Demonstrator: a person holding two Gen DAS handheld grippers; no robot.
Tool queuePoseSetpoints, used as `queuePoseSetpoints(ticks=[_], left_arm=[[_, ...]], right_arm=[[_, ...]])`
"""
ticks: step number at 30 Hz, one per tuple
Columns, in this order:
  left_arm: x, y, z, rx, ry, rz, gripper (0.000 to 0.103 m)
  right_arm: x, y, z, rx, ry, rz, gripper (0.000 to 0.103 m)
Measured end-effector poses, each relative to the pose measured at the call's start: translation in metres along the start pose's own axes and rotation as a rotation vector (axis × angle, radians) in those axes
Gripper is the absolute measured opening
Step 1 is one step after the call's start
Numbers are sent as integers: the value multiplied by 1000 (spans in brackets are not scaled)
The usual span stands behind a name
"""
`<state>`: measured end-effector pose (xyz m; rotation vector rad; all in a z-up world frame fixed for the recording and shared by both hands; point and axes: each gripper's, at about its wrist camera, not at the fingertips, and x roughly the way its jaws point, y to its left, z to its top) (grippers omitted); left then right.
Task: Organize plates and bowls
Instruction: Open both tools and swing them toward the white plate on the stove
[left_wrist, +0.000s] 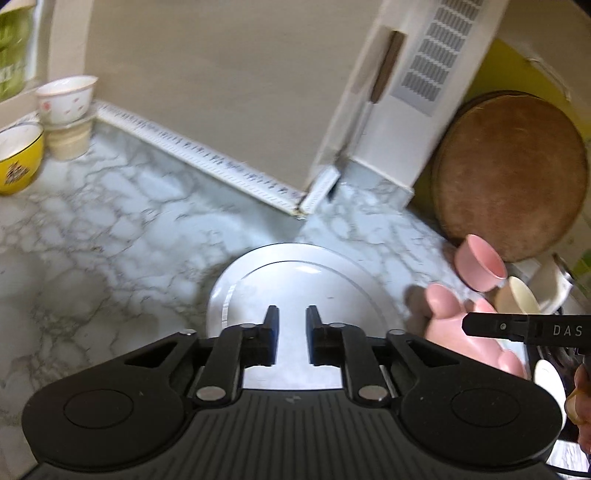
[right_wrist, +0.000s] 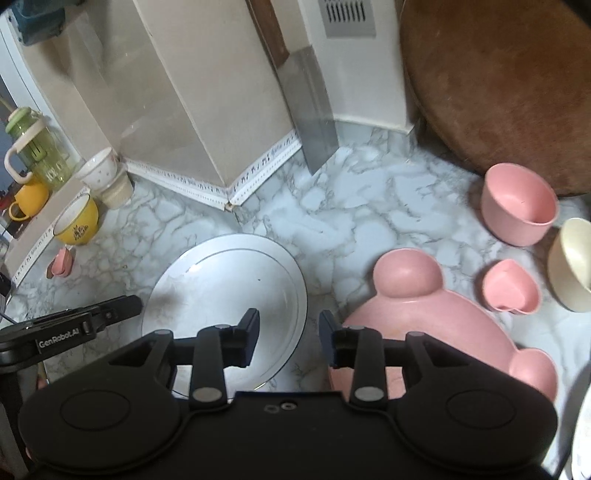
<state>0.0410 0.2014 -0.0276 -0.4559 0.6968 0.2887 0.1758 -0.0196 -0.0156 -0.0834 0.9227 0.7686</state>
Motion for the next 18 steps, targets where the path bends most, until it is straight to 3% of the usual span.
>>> queuePoseSetpoints(ticks=[2, 5, 8, 16, 18], left_arm=[[-3, -8, 1, 29, -10, -20, 37], [-8, -25, 1, 74, -33, -58, 55], [-10, -42, 0, 108, -36, -96, 61], [-2, -111, -8, 244, -37, -184, 62], [3, -134, -13, 271, -32, -205, 71]], right_arm=[[-11, 0, -4, 11, -22, -12, 46], [-28, -3, -13, 26, -53, -39, 50], [-43, -11, -21, 44, -75, -65, 58], [-79, -56, -49, 110, -108, -149, 81], [-88, -71, -56, 128, -112, -171, 84]])
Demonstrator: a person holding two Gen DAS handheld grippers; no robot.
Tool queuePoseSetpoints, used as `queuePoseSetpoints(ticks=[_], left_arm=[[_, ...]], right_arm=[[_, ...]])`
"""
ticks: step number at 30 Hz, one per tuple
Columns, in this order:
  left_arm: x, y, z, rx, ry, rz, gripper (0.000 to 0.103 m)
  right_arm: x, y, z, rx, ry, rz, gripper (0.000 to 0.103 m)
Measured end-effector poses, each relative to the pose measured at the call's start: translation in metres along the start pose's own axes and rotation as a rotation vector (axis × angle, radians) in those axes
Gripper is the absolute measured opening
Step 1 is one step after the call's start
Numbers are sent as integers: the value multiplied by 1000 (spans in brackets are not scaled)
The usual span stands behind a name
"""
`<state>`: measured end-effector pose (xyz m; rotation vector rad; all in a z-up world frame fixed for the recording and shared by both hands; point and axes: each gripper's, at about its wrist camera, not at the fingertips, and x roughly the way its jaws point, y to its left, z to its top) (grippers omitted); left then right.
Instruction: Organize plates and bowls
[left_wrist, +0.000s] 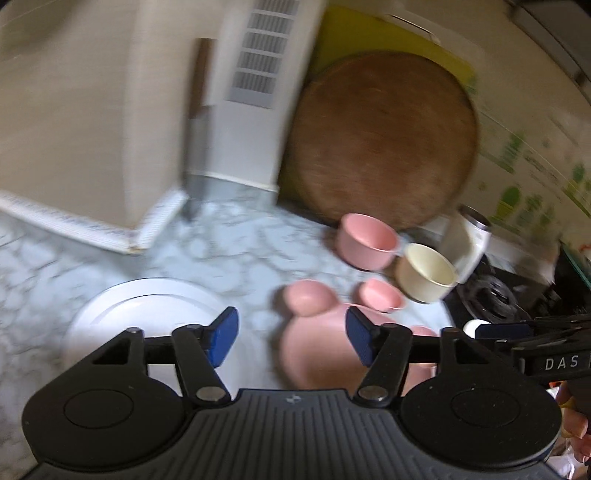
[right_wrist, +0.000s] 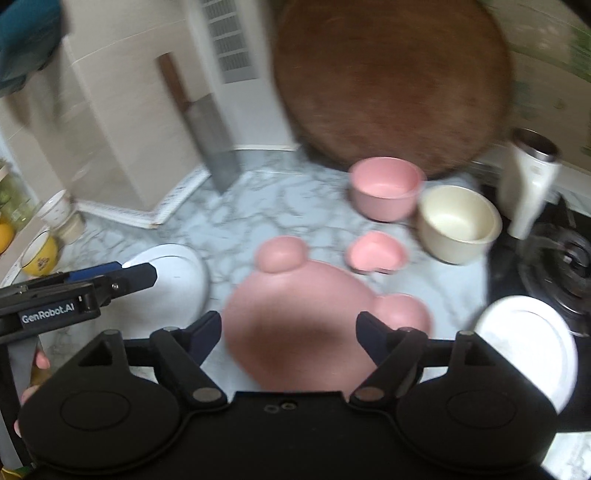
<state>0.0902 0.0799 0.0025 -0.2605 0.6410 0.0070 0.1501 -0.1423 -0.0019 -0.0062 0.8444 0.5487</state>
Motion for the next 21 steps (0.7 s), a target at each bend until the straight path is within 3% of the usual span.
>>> queuePoseSetpoints(ticks=[1, 2, 9, 21], left_arm=[[4, -9, 0, 8, -3, -7, 78], [8, -19, 1, 15, -5, -14, 79], [41, -84, -1, 72, 40, -94, 79], [104, -177, -16, 200, 232, -199, 79]], right_arm=[[-4, -9, -2, 8, -1, -14, 87], [-7, -20, -3, 21, -4, -34, 88], [-25, -79, -12, 70, 3, -105, 94], [-31, -181, -31, 181, 84, -206, 92]])
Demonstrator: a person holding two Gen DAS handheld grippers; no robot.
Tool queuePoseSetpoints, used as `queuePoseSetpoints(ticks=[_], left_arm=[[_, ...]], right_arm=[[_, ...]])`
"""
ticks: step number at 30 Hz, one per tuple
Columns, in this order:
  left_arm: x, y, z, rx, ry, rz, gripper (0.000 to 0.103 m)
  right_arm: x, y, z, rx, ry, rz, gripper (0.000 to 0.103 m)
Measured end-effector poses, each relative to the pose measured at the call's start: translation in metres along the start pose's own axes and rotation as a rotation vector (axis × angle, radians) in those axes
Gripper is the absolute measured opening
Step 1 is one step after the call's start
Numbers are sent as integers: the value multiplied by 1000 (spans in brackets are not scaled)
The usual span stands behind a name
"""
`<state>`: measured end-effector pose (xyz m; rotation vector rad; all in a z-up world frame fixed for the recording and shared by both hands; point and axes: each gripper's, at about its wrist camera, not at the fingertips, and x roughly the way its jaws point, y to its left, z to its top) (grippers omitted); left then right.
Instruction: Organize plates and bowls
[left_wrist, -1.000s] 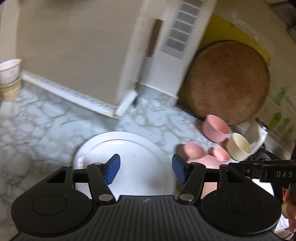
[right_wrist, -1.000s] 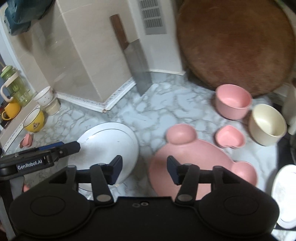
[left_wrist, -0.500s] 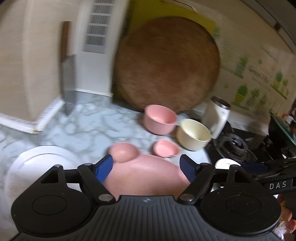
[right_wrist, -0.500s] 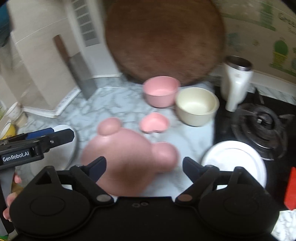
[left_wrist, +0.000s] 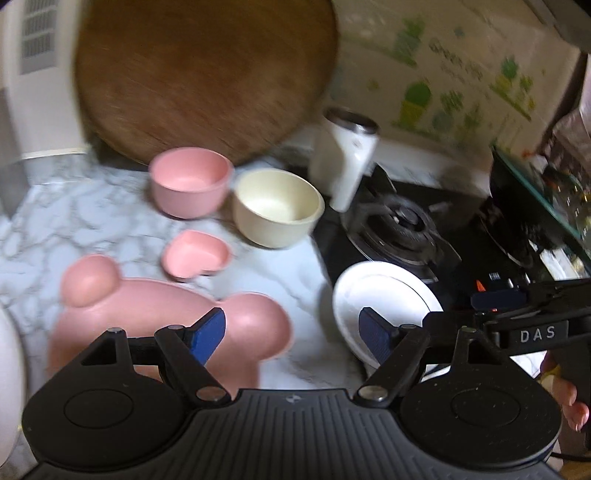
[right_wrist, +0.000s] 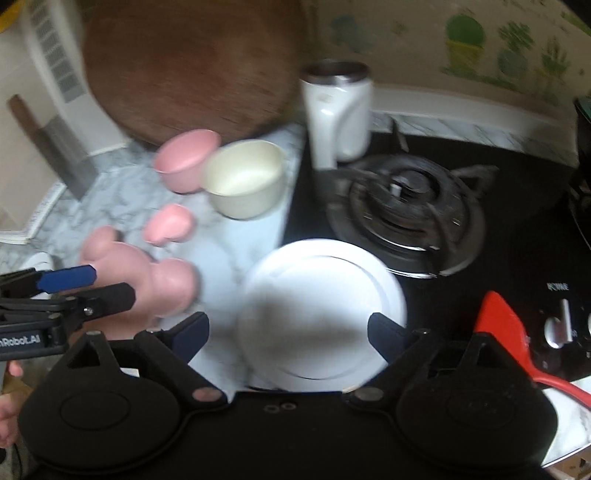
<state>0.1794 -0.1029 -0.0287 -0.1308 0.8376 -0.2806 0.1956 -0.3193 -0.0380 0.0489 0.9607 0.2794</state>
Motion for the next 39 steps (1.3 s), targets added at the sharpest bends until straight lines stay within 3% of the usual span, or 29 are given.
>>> queuePoseSetpoints(ticks=[3, 13, 16, 19, 22, 26, 34, 39], left_arm=[[21, -13, 3, 23, 40, -14, 79], [77, -25, 15, -36, 167, -60, 78], [90, -27, 18, -58, 194, -72, 62], [101, -29, 20, -76, 219, -76, 53], [108, -31, 20, -69, 242, -72, 34], [116, -28, 19, -94, 257, -85, 27], [124, -21, 15, -130, 275, -98, 10], [122, -20, 11, -134, 258, -107, 8]], right_arm=[[10, -20, 0, 18, 29, -13, 87], [40, -65, 9, 94, 105, 4, 73], [48, -75, 13, 122, 126, 28, 62], [56, -85, 16, 154, 151, 62, 55], [61, -91, 15, 184, 173, 81, 47], [65, -95, 15, 188, 187, 88, 36], [67, -101, 14, 194, 198, 106, 26], [70, -107, 11, 197, 198, 123, 23]])
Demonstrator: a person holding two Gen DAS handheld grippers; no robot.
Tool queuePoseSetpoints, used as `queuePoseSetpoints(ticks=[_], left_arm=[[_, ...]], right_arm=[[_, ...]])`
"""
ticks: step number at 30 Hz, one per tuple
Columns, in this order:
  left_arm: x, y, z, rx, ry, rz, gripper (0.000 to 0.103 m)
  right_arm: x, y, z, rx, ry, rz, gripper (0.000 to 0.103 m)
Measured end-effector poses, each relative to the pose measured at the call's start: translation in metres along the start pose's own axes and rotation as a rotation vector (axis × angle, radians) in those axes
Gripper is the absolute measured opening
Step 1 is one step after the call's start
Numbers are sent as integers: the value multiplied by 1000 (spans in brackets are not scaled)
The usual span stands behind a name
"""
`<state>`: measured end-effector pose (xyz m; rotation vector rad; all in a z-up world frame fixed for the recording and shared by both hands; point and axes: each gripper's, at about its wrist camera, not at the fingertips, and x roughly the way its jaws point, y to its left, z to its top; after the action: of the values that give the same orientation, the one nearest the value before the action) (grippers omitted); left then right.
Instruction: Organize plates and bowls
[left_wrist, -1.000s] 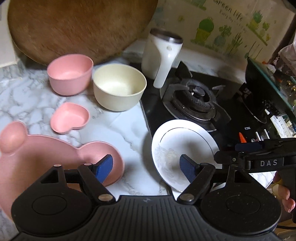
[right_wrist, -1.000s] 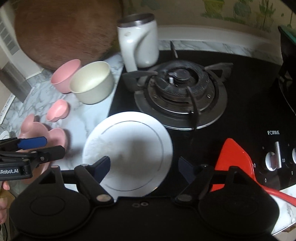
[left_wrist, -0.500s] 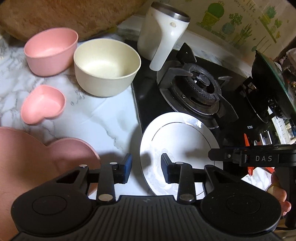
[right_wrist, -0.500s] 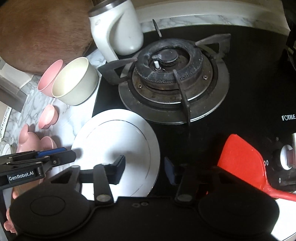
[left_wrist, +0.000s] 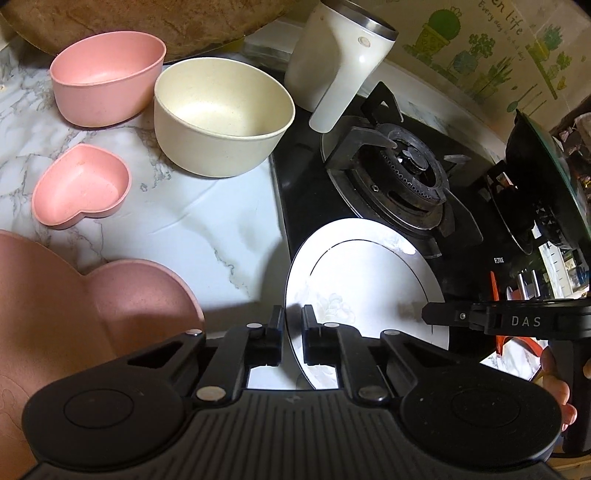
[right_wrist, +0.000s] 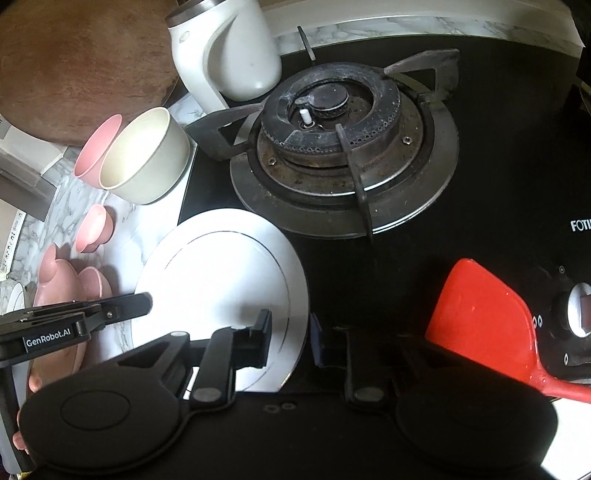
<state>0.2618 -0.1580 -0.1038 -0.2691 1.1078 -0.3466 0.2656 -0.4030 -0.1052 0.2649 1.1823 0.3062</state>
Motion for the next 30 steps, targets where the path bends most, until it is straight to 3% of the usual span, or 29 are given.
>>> queuePoseSetpoints(ticks=[4, 16, 30], left_arm=[[-1, -1, -1, -11, -6, 4, 8], [-14, 1, -10, -39, -40, 27, 8], [-72, 35, -21, -81, -121, 54, 8]], right_arm=[[0, -1, 0, -13, -4, -10, 15], [-9, 12, -1, -82, -28, -17, 12], [-17, 70, -2, -137, -55, 17, 11]])
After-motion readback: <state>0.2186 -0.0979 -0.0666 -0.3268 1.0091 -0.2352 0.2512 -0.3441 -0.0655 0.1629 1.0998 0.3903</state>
